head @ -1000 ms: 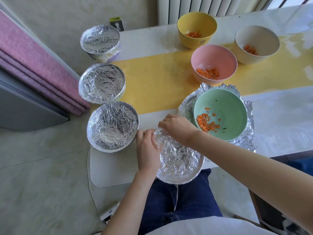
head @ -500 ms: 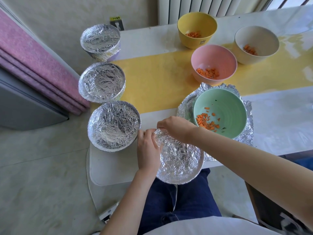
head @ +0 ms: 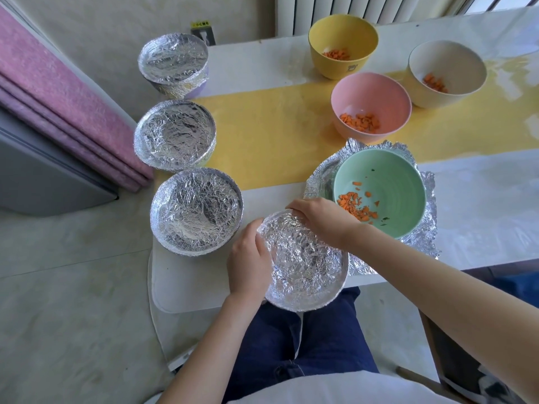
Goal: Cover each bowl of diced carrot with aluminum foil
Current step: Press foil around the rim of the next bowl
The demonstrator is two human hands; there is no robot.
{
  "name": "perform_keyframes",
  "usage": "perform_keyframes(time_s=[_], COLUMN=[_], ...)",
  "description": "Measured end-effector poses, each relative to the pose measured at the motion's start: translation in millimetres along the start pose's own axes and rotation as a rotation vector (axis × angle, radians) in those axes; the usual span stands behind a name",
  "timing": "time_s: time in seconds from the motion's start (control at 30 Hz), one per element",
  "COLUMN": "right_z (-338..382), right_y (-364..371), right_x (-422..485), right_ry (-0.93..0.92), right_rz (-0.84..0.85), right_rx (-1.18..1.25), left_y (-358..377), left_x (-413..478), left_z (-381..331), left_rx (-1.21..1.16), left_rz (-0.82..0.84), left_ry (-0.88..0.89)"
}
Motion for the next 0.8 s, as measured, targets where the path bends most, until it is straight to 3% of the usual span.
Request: perform_keyframes(time_s=[0.2,0.4,0.8], right_z=[2,6,11], right_y=[-2,2,3], right_x=[2,6,7], right_ry=[0.016,0.046,0.029], right_rz=[-0.009,0.087,0.004], right_rx=[-0.007,-0.096,-0.140], left_y=[8,3,5], left_x=[15,8,6], left_z=[-4,-10,-8], left_rx=[-0.029,-0.009,-0.113], left_rz=[0.036,0.009,0.003], left_ry=[0.016,0.042,0.038])
Point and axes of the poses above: each hand's wrist, its own x-axis towards the middle knuckle, its own y-axis out of the palm, z = x × y, the point moved 5 cm from there along x, towards the middle knuckle, and after that the axes turned 14 degrees about -y, right-handed, at the moved point
